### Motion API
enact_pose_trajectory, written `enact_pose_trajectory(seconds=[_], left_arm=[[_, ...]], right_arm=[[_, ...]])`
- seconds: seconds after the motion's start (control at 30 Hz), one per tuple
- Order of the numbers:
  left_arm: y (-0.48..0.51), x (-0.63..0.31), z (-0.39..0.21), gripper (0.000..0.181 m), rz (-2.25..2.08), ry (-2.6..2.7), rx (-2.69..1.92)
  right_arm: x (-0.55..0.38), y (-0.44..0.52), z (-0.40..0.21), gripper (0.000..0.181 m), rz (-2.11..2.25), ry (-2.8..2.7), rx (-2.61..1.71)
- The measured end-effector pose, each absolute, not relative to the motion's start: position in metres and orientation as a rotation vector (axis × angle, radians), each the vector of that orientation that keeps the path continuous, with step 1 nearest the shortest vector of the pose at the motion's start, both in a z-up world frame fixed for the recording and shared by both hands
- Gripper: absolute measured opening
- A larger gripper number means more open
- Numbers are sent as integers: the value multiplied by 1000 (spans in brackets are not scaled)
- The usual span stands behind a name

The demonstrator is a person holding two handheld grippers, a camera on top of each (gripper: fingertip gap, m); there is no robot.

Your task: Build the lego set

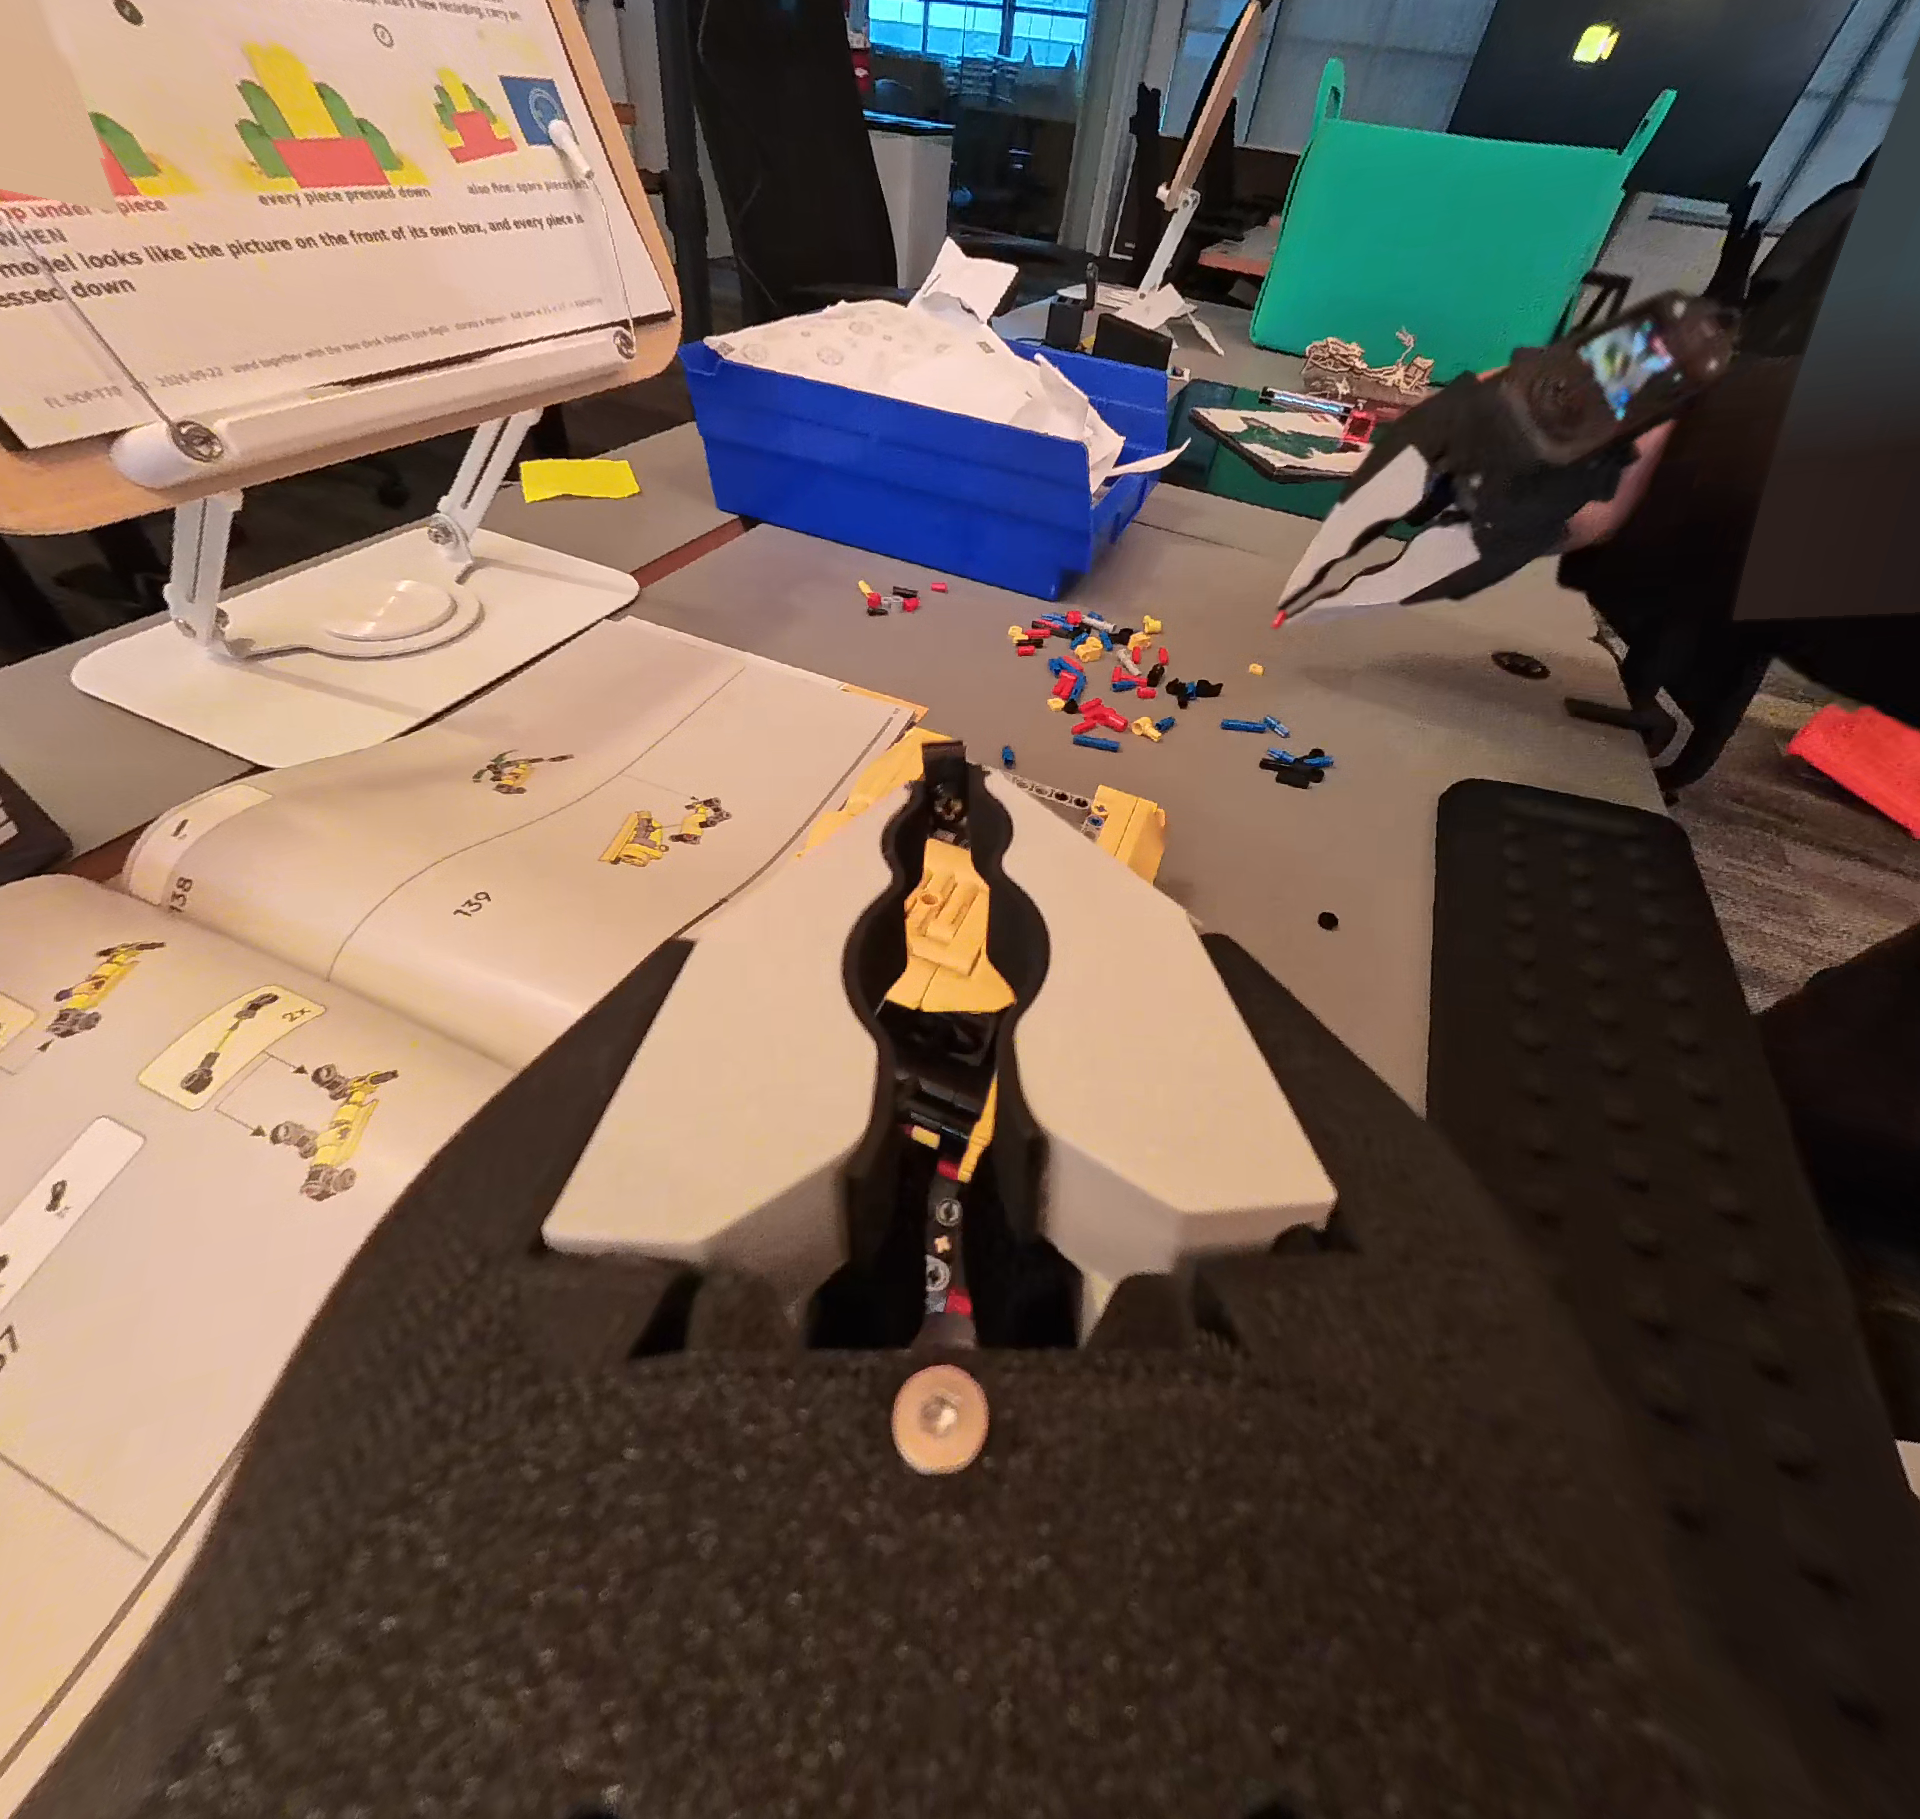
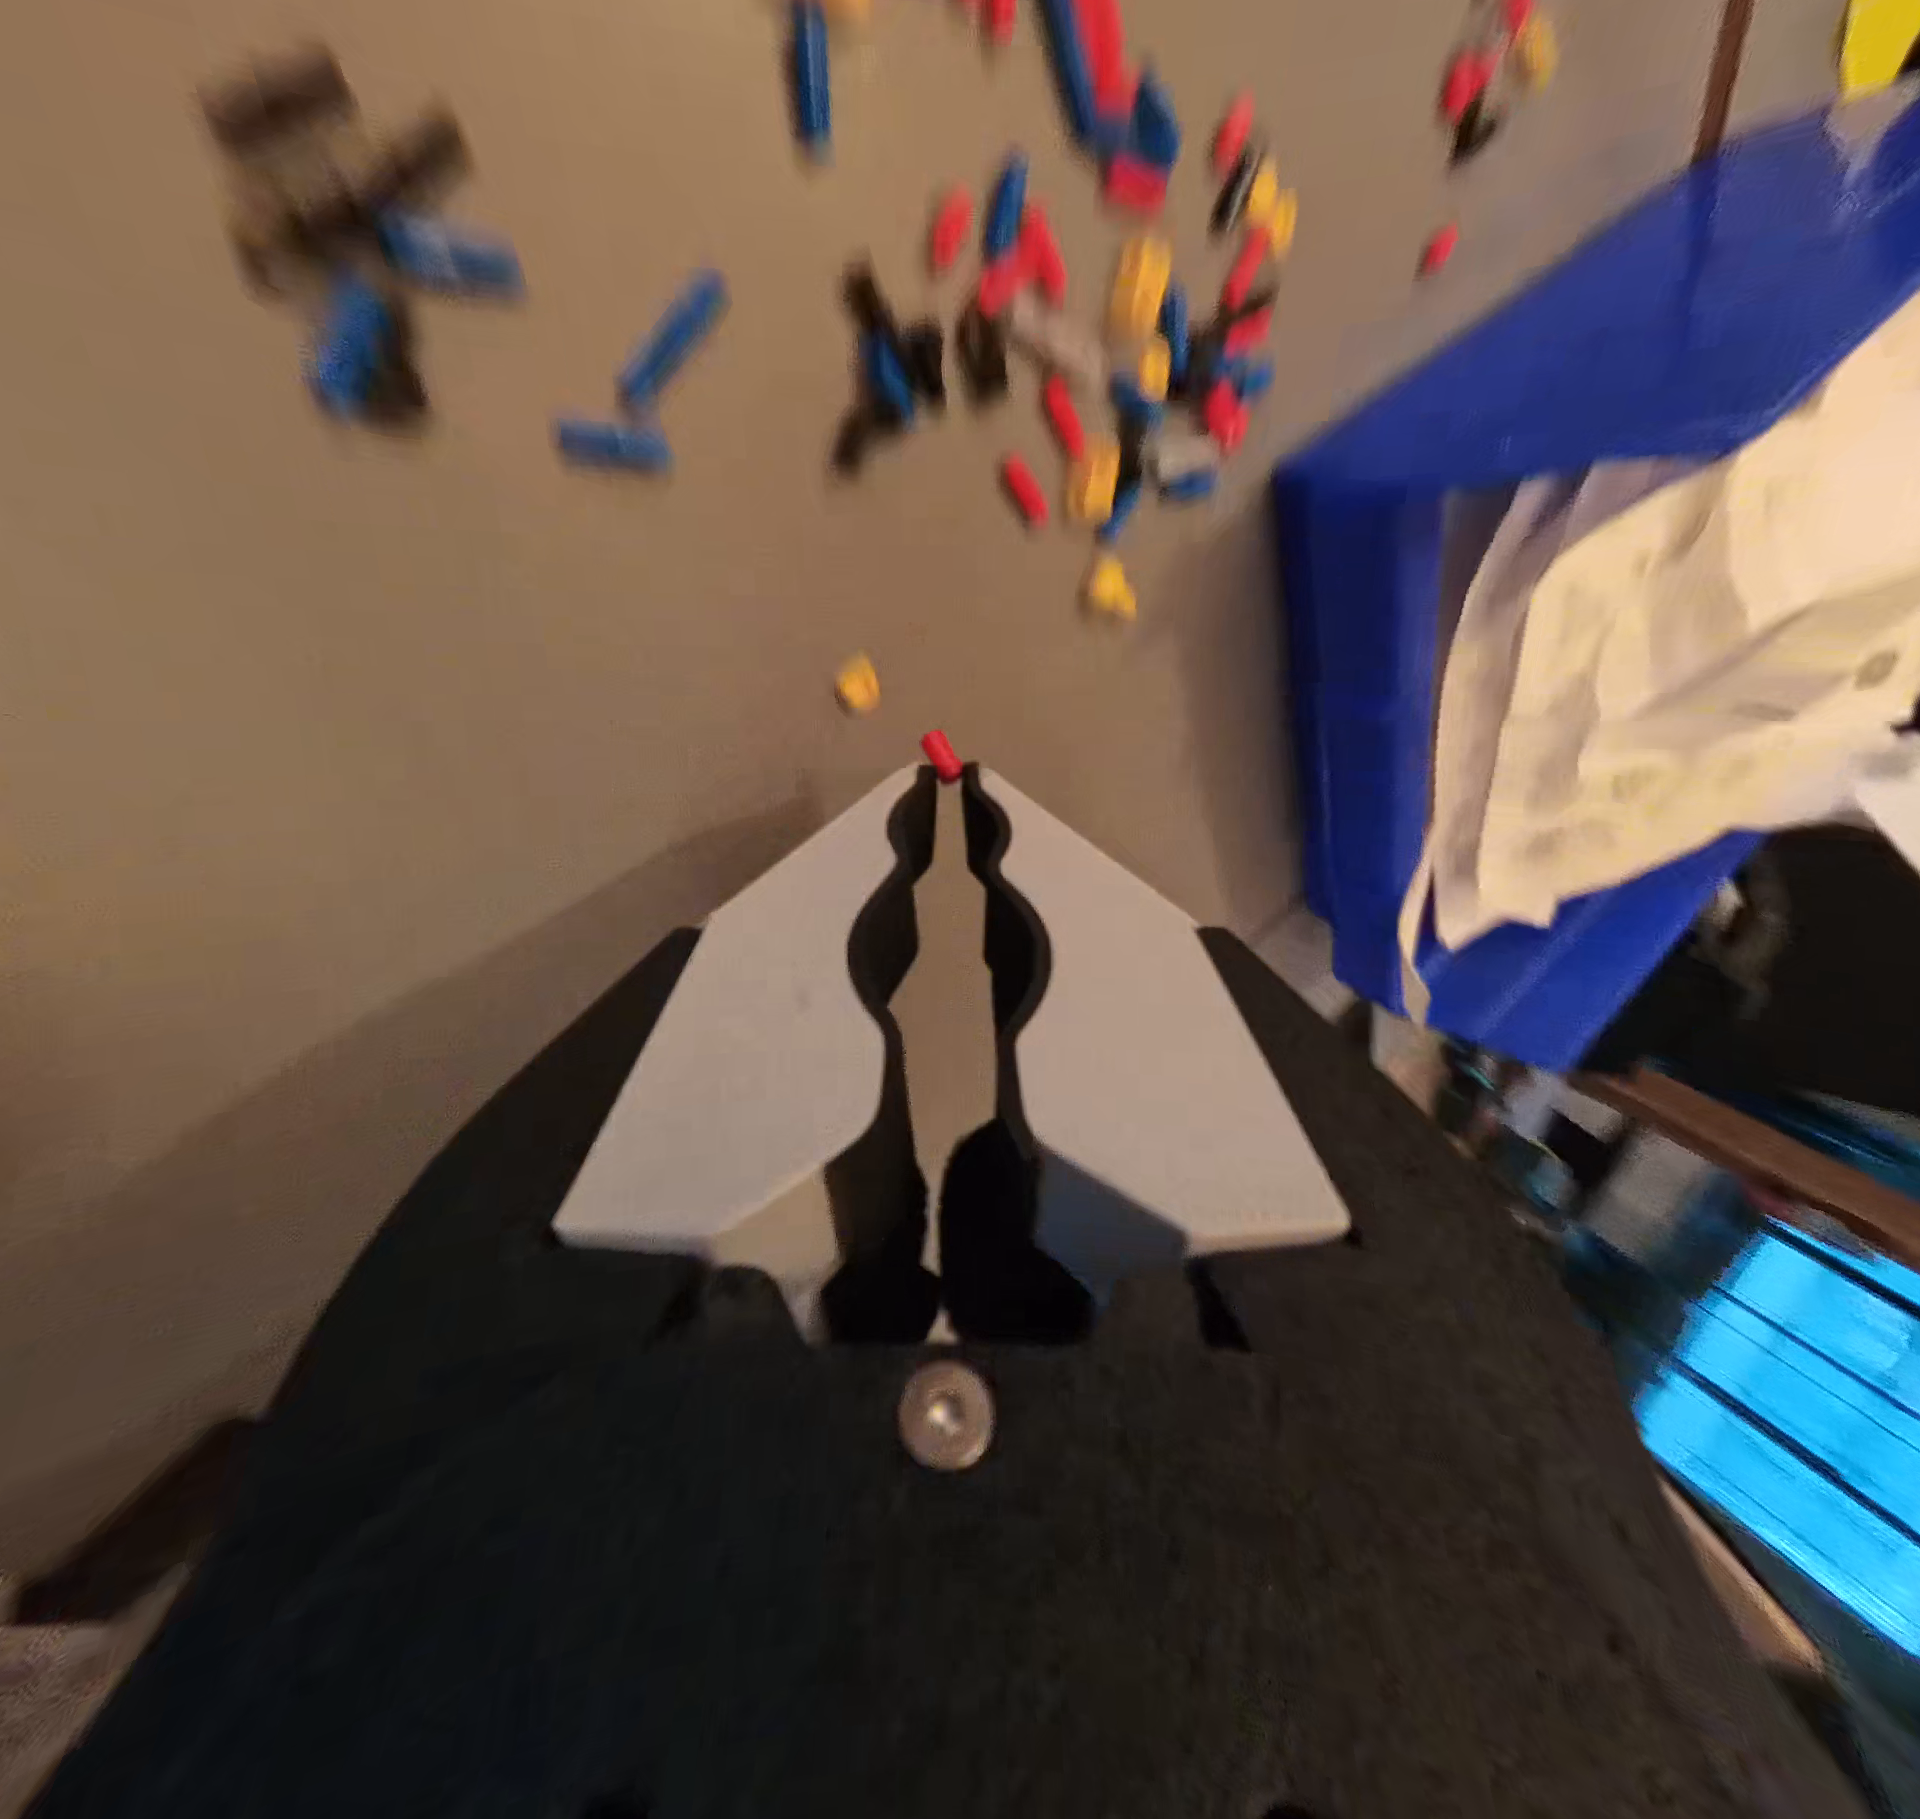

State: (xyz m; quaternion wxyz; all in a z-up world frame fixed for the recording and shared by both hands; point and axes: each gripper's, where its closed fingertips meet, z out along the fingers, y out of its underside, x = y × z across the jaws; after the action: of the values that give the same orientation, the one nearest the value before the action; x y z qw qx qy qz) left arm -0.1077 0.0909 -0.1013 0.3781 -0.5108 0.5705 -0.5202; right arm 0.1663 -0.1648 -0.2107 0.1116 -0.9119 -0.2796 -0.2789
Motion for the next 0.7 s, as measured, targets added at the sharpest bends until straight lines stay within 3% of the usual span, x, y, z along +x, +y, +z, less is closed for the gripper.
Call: enact_pose_trajectory(seconds=[0.17, 0.7], left_arm=[[92, -106, -104, 7, -1308, 1463, -1308], [95, -104, -109, 7, -1321, 1457, -1344]], right_arm=[[210, -201, -222, 4, -1152, -1054, -2714], [211, -212, -236, 4, -1195, -1265, -2733]])
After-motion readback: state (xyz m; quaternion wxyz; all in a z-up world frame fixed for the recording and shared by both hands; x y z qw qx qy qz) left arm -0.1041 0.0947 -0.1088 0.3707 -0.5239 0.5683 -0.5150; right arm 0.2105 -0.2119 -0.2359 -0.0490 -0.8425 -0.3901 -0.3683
